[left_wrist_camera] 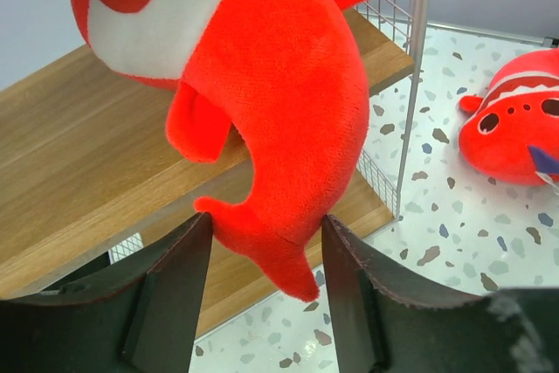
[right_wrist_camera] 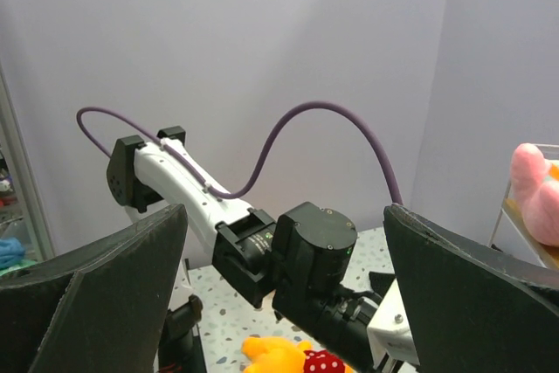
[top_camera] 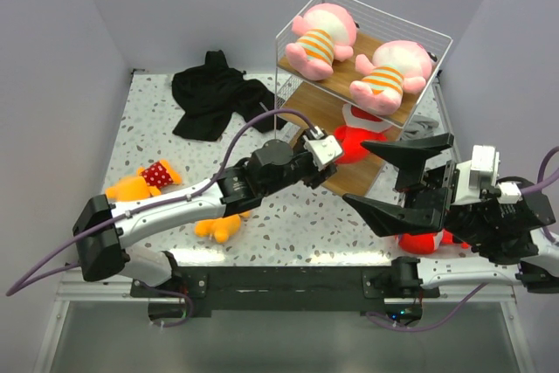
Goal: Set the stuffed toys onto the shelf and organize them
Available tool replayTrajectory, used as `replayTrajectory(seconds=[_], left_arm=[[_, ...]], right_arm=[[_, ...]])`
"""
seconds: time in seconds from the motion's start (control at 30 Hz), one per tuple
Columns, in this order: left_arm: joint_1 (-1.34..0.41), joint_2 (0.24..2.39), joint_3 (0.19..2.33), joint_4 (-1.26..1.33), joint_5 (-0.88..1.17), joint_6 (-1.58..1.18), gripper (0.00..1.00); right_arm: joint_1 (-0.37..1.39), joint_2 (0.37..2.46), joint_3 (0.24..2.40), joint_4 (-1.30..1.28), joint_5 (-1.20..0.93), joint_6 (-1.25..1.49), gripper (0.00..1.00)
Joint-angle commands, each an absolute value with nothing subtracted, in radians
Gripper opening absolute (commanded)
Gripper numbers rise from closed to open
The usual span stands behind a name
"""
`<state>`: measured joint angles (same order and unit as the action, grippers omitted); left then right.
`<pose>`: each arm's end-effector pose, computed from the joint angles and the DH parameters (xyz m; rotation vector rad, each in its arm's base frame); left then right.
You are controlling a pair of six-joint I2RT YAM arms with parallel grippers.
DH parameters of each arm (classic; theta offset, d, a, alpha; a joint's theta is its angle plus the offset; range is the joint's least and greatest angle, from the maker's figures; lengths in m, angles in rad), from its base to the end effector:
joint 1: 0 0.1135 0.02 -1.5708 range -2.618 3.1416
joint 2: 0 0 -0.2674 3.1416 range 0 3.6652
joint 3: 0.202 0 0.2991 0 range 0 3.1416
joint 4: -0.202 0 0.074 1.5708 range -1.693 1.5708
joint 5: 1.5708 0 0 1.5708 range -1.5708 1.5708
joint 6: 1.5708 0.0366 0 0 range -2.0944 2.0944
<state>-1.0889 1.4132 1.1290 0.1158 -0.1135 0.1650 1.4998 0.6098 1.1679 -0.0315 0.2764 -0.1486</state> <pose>0.1821 -0.3392 0.3345 0.9705 1.4844 -0.5765 0.0179 0.1110 0.5276 -0.6239 0.9378 1.0712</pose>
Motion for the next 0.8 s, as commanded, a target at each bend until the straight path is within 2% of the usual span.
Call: replayTrajectory(seconds=[0.0, 0.1, 0.27, 0.33, 0.37, 0.47, 0.77], left_arm=[[-1.094, 1.430, 1.126, 0.219, -0.155, 0.183, 0.51], [-1.094, 1.440, 1.138, 0.244, -0.178, 0.183, 0.43], [-1.094, 1.440, 1.147, 0.288, -0.190, 0.183, 0.36], [-1.094, 1.440, 1.154, 0.287, -0.192, 0.183, 0.38], [-1.094, 1.437, 1.152, 0.287, -0.192, 0.181, 0.43], [-1.094, 1.424, 1.141, 0.304, -0.186, 0.175, 0.44], [-1.094, 1.474, 1.187, 0.321, -0.184, 0.181, 0.37]], right_arm=[[1.505, 0.618, 1.180, -0.005, 0.278, -0.163, 0.98], [1.506, 0.618, 1.180, -0.003, 0.273, -0.161, 0.99], [1.505, 0.617, 1.175, -0.005, 0.275, -0.166, 0.99], [1.505, 0.615, 1.172, -0.005, 0.281, -0.169, 0.99], [1.505, 0.615, 1.170, -0.005, 0.282, -0.172, 0.99], [1.505, 0.612, 1.167, -0.005, 0.287, -0.175, 0.99], [1.505, 0.601, 1.166, 0.012, 0.285, -0.170, 0.99]])
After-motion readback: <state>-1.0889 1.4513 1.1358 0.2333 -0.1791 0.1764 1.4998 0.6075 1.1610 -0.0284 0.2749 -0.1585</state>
